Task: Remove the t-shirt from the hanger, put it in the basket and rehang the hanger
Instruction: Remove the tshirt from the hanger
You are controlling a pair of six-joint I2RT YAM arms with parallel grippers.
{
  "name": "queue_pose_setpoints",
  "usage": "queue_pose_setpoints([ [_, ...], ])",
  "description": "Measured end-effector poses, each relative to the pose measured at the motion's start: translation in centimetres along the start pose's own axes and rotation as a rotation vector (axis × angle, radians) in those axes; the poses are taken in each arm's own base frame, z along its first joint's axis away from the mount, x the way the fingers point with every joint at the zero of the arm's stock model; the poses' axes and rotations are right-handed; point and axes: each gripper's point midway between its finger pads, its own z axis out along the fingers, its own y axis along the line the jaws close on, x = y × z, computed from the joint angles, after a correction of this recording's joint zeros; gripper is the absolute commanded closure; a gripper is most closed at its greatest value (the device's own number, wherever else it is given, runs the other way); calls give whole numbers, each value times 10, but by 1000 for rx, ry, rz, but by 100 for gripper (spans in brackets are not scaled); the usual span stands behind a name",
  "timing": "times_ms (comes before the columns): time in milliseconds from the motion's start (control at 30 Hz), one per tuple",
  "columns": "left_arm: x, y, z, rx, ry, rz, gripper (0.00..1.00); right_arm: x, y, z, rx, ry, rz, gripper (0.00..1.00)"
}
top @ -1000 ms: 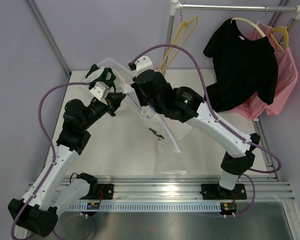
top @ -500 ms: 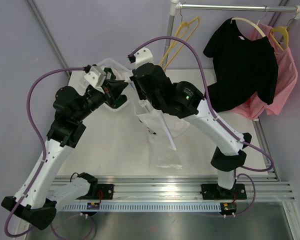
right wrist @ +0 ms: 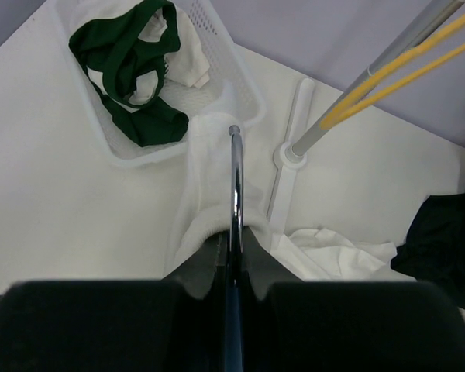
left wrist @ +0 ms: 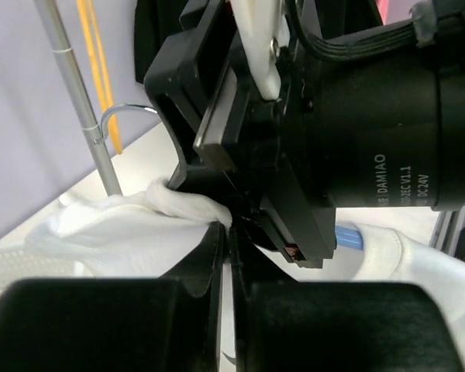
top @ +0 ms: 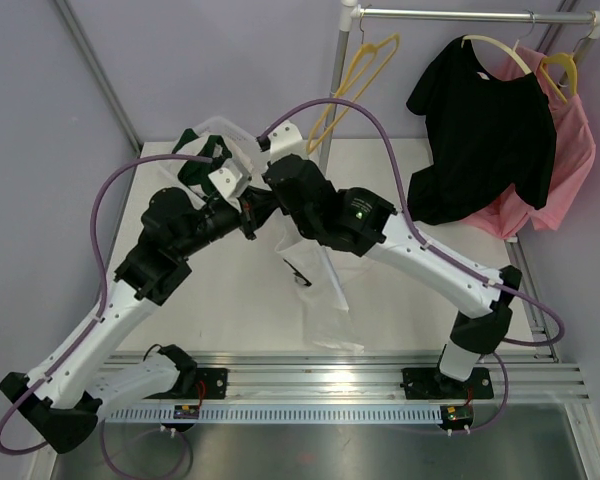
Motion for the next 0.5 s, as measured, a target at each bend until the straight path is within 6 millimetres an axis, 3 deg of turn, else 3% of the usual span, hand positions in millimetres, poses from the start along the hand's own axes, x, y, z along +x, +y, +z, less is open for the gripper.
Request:
queue_pose_setpoints([
  [33, 2, -3, 2, 6, -3, 14, 79, 3, -3, -3, 1, -8, -6, 100],
  [167, 3, -15, 7, 30, -32, 46, 78, 8, -12, -13, -5, -43, -9, 100],
  [233, 2, -18, 7, 33, -47, 66, 63, 6, -16, -18, -8, -68, 1, 100],
  [400, 23, -25, 2, 51, 2, 64, 43, -29, -29, -37, -16, -200, 110, 100],
  [500, 35, -26, -3, 52, 19, 67, 42, -49, -39, -50, -15, -268, 164, 100],
])
